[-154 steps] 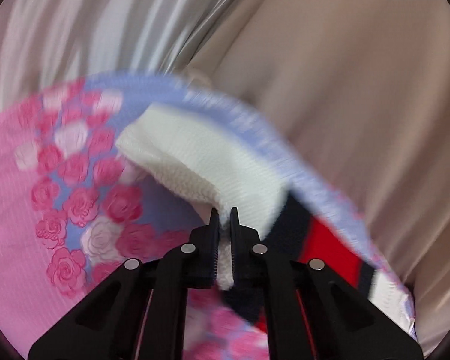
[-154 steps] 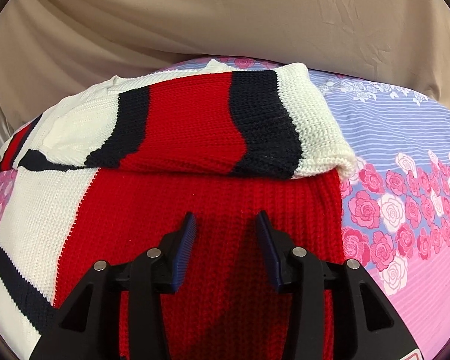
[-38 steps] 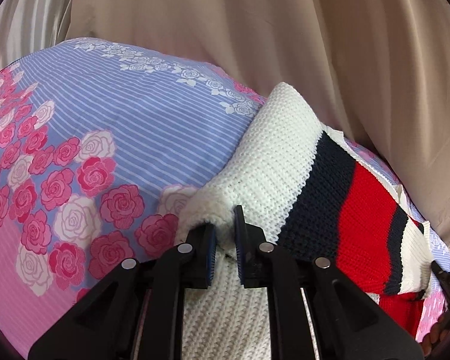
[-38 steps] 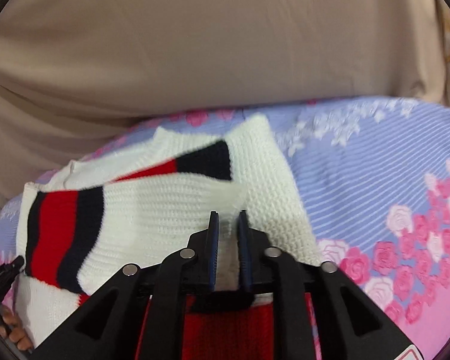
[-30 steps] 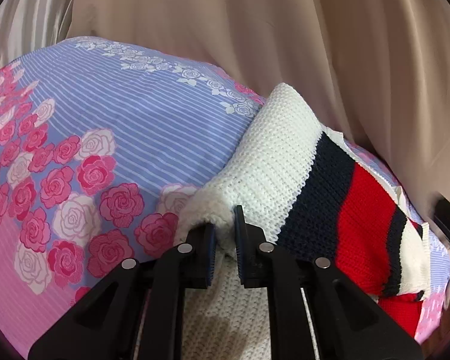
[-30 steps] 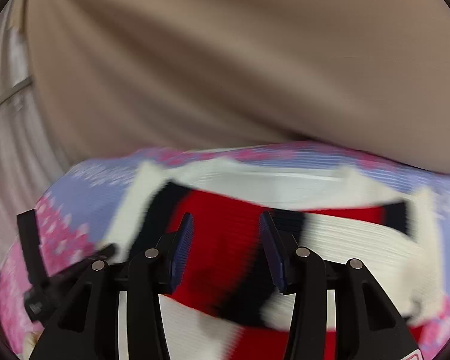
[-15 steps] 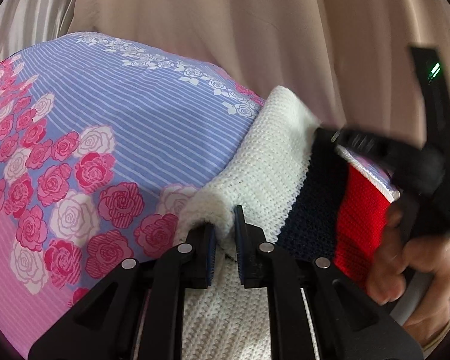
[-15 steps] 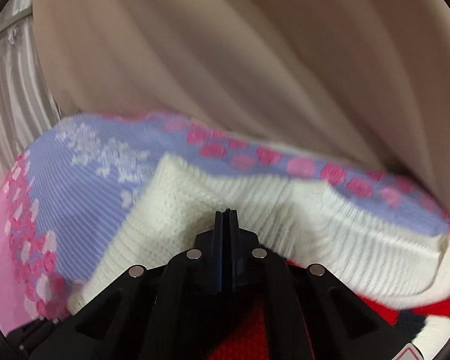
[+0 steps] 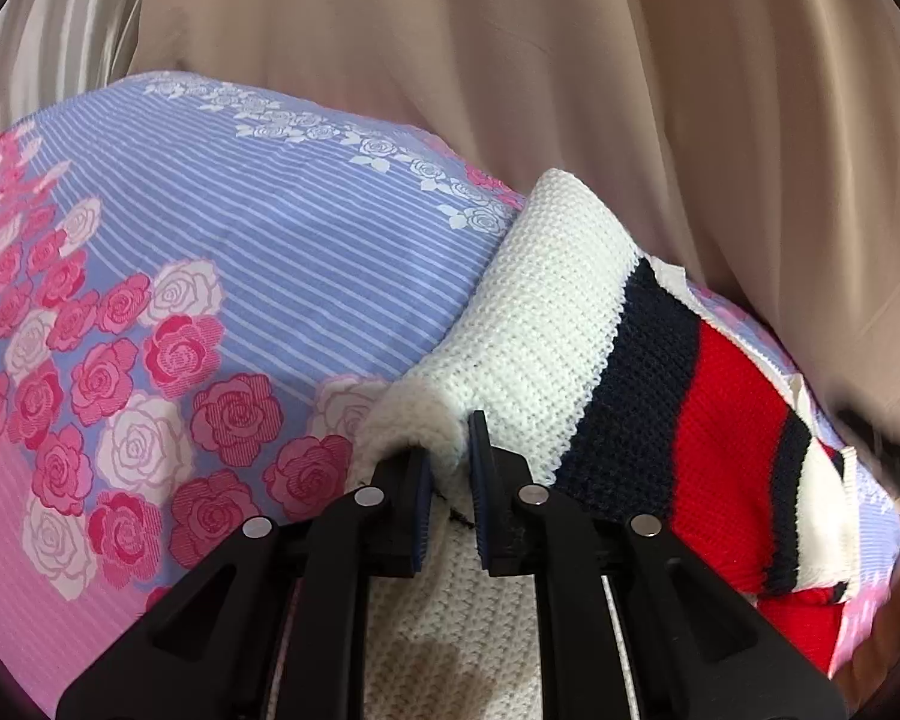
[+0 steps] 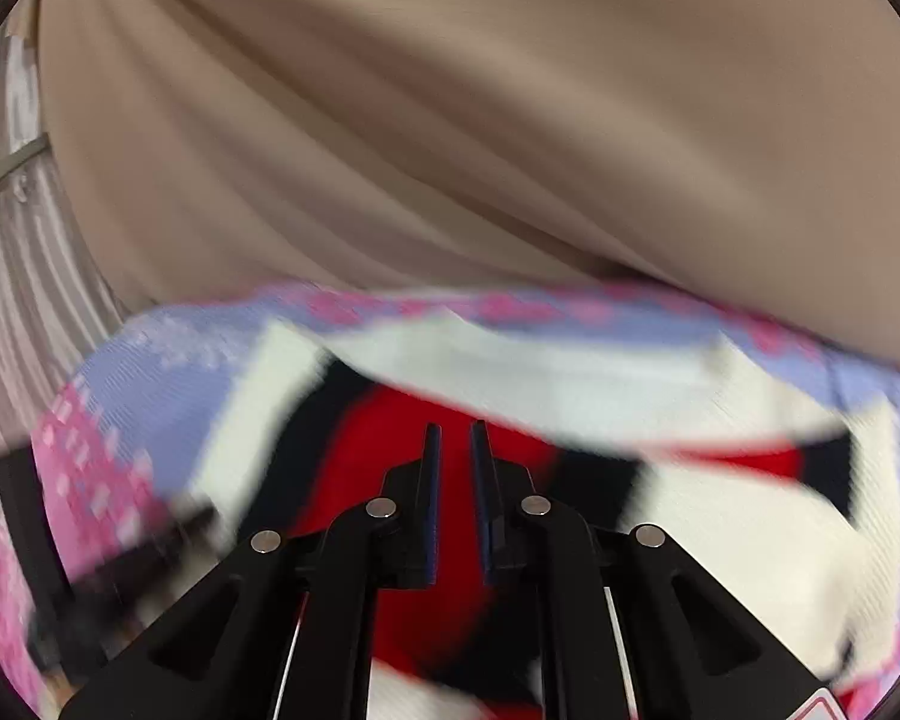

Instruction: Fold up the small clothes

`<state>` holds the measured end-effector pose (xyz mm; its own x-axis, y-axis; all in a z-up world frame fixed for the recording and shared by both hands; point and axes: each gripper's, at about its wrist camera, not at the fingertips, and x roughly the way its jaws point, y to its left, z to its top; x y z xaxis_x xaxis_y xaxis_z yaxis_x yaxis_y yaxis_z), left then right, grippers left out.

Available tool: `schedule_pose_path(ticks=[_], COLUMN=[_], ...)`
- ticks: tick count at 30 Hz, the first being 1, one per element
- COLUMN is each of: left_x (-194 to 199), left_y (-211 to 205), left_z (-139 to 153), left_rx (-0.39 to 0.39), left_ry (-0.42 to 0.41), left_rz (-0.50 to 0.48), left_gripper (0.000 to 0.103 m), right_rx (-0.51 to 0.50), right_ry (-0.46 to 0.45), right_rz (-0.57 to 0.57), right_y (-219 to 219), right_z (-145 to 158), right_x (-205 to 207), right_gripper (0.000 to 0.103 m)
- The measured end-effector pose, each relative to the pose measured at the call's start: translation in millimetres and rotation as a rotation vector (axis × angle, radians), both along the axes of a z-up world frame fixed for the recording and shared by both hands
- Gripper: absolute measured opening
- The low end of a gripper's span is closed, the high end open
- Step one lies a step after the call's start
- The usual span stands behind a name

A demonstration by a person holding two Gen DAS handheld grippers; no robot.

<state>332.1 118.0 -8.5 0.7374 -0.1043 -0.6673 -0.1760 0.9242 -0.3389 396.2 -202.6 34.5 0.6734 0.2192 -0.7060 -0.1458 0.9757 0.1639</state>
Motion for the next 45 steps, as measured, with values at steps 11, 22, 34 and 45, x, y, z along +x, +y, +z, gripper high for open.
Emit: schedule_pose_path(ticks=[11, 22, 34, 45], left_x=[-1.2, -2.2, -1.1, -73.1], left_y=[-10.4, -10.2, -14.7, 9.5], left_z=[2.1, 2.3, 1.8, 15.4], left_rx=[0.086, 0.113, 0.149, 0.135], left_ry=[0.003, 0.005, 0.014, -0.018], left_rz=[-0.017, -0.032, -0.041, -0.136], left_gripper=[0.012, 0.013, 0.015, 0.057], right_rx=[0.036, 0.058, -0.002, 0.043], right_ry=[0.028, -0.110, 0.037, 0.064], right_rz=[-0.283, -0.277, -0.294, -0.305], right_y=[-137.3, -125.1, -132.1, -135.7], right_z=[-21.7, 1.5, -48.9, -22.3], right_x=[-68.3, -69.8, -46.3, -214.6], right_gripper=[0.039, 0.008, 0.007, 0.048])
